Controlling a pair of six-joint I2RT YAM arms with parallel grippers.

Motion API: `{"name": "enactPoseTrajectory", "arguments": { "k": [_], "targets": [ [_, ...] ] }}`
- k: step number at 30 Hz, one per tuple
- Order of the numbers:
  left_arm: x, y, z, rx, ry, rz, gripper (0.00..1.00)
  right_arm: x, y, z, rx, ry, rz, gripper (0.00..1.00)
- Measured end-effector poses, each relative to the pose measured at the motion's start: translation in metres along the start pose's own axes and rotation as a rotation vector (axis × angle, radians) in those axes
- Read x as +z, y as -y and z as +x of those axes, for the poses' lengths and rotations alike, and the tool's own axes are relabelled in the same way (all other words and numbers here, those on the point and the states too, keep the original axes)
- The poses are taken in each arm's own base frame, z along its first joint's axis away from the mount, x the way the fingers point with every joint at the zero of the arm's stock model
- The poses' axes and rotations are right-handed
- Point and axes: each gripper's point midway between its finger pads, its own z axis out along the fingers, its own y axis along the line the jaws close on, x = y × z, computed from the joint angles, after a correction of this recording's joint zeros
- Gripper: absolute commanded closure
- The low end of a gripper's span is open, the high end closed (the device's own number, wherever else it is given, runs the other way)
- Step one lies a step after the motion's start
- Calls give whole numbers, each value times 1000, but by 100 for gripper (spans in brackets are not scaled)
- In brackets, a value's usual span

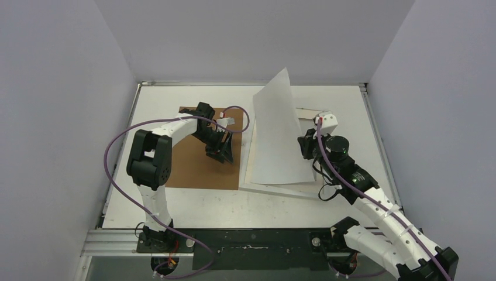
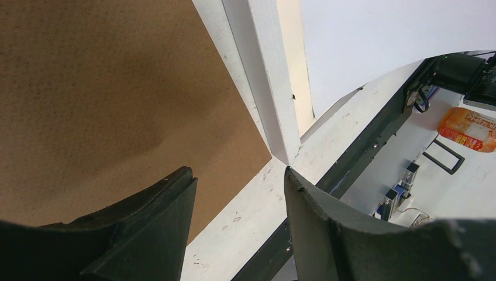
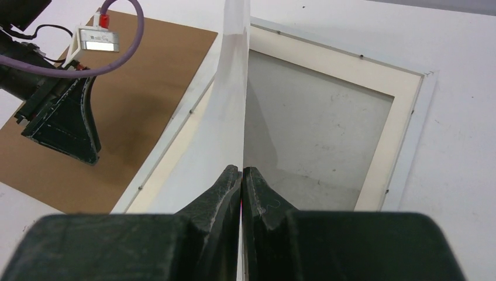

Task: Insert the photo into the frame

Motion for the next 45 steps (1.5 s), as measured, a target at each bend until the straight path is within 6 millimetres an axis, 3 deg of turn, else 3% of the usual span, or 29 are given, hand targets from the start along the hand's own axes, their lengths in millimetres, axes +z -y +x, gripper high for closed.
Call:
{"name": "enactPoseTrajectory", "arguments": {
  "k": [10, 16, 23, 35, 45],
  "targets": [
    [-3, -4, -1, -11, 8, -3, 45, 14, 2, 28, 8, -72, 6, 95],
    [-4, -5, -2, -13, 11, -3, 45, 18, 6, 33, 29, -89, 20, 95],
    [-4, -5, -2, -13, 11, -3, 45, 13, -8, 24, 33, -65, -58, 95],
    [-4, -5, -2, -14, 11, -3, 45, -9, -36, -29, 78, 60, -199, 95],
    [-4, -5, -2, -15, 12, -3, 45, -1, -35, -26, 120, 43, -181, 95]
  ]
}}
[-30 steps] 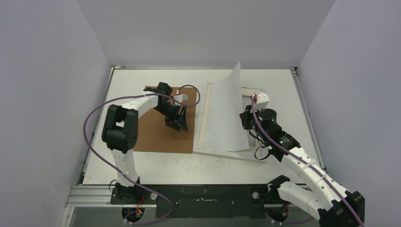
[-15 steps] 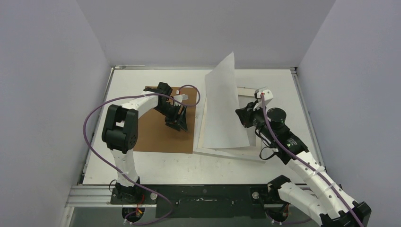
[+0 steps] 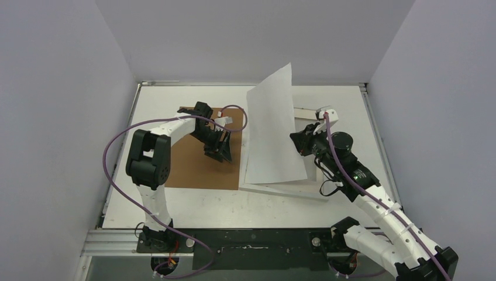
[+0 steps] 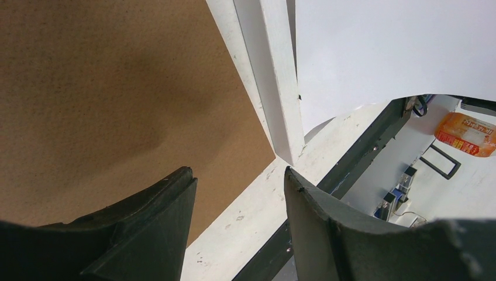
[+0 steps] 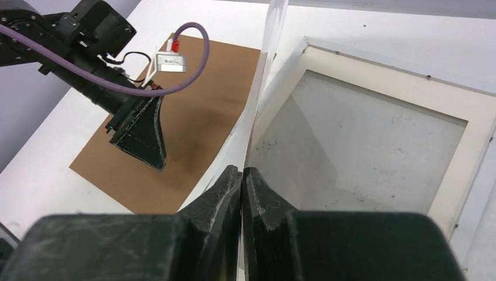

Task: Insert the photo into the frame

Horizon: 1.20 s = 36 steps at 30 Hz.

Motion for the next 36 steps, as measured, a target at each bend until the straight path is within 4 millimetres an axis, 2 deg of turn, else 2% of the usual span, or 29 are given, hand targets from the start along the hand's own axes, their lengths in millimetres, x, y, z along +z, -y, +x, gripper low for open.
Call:
{"name": "enactPoseTrajectory", "arguments": {
  "k": [27, 34, 36],
  "targets": [
    [-1, 1, -2, 3, 3, 0, 45, 17, 51, 63, -1, -166, 198, 94],
    [-1, 1, -3, 5, 6, 0, 45, 14, 60, 73, 1, -208, 234, 89],
    [-1, 1, -3, 5, 6, 1, 45, 15, 63, 76, 0, -218, 243, 85]
  ]
}}
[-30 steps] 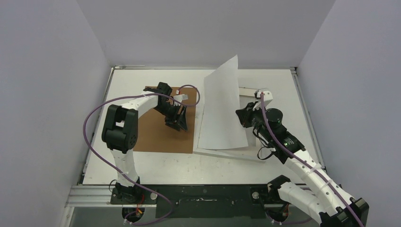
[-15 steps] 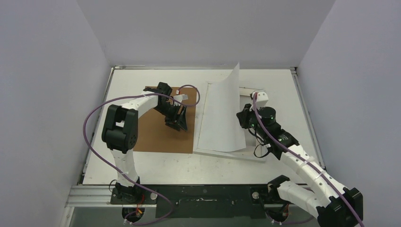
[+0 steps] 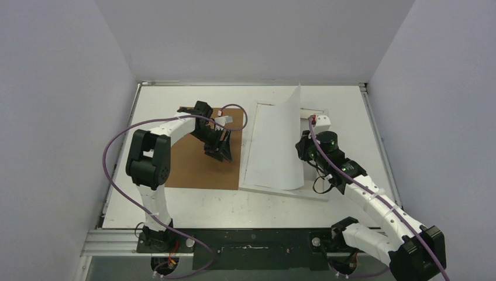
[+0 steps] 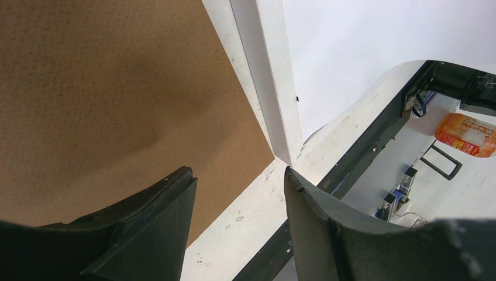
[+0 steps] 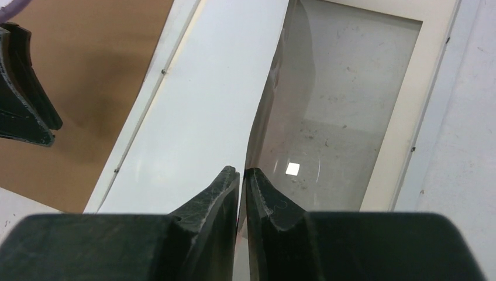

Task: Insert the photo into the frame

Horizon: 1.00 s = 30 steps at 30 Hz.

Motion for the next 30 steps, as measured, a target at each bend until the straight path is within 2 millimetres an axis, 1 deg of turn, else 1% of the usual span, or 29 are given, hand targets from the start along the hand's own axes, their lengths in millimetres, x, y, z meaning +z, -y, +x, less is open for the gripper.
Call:
{"name": "enactPoseTrajectory", "arguments": {
  "k": [2, 4, 7, 11, 15, 18, 19, 20, 27, 30],
  "targets": [
    [0, 0, 0, 0, 0, 0, 45, 3, 2, 4, -4, -18, 8, 78],
    [0, 0, 0, 0, 0, 0, 45, 6, 5, 10, -9, -39, 18, 66],
    [0, 0, 0, 0, 0, 0, 45, 9, 10, 17, -16, -69, 33, 53],
    [0, 0, 0, 0, 0, 0, 45, 9, 17, 20, -20, -90, 64, 43],
    [0, 0, 0, 0, -1, 1, 45, 11, 25, 14, -30, -98, 112, 31],
    [0, 0, 0, 0, 0, 3, 45, 12, 31, 13, -44, -110, 151, 1],
    [0, 1, 0, 0, 0, 3, 45, 12, 33, 13, -44, -113, 162, 9],
    [0, 1, 0, 0, 0, 3, 45, 11, 36, 14, -49, -119, 177, 10],
    [0, 1, 0, 1, 0, 4, 45, 8, 52, 26, -71, -177, 263, 10],
    [0, 1, 0, 1, 0, 4, 45, 7, 57, 26, -76, -189, 296, 10]
  ]
}}
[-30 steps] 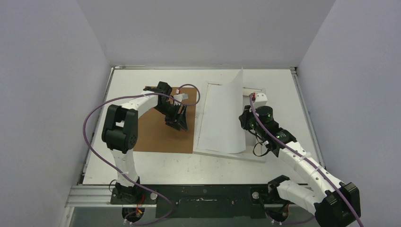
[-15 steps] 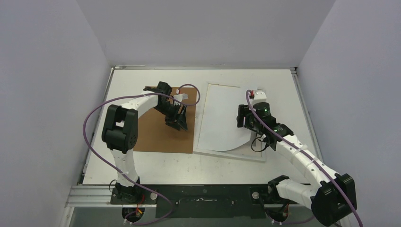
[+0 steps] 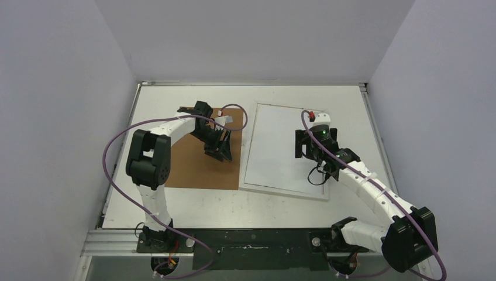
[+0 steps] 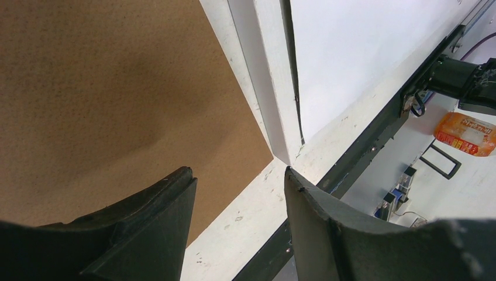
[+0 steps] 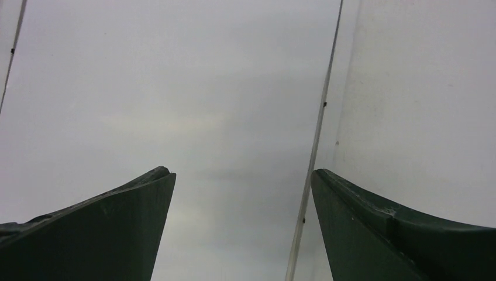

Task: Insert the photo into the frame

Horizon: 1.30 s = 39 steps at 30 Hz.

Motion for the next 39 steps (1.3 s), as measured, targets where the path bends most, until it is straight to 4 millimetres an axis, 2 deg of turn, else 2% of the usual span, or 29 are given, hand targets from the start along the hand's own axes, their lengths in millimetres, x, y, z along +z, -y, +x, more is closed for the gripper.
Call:
{"name": "enactPoseTrajectory", "arguments": {
  "k": [6, 15, 21, 26, 29, 34, 36, 39],
  "targets": [
    [0, 1, 0, 0, 0, 3, 45, 0, 12, -10, 1, 5, 77, 10],
    [-1, 1, 0, -1, 2, 6, 45, 0, 14, -22, 14, 26, 93, 9],
    [-5, -2, -1, -12, 8, 12, 45, 7, 3, -16, 39, -6, 56, 4],
    [-16, -11, -6, -34, 32, 10, 44, 5, -15, -9, 94, -27, 3, 3],
    [-23, -16, -9, -43, 45, 7, 42, -4, -43, 9, 95, -41, -57, 5],
    [-42, -29, -14, -57, 73, -3, 37, -27, -117, 36, 12, -74, -203, 3],
    [-54, -39, -15, -77, 91, -15, 35, -31, -150, 42, -32, -90, -247, 2],
    [-84, -70, -17, -123, 140, -71, 33, -28, -196, 41, -81, -99, -293, 0]
  ]
}}
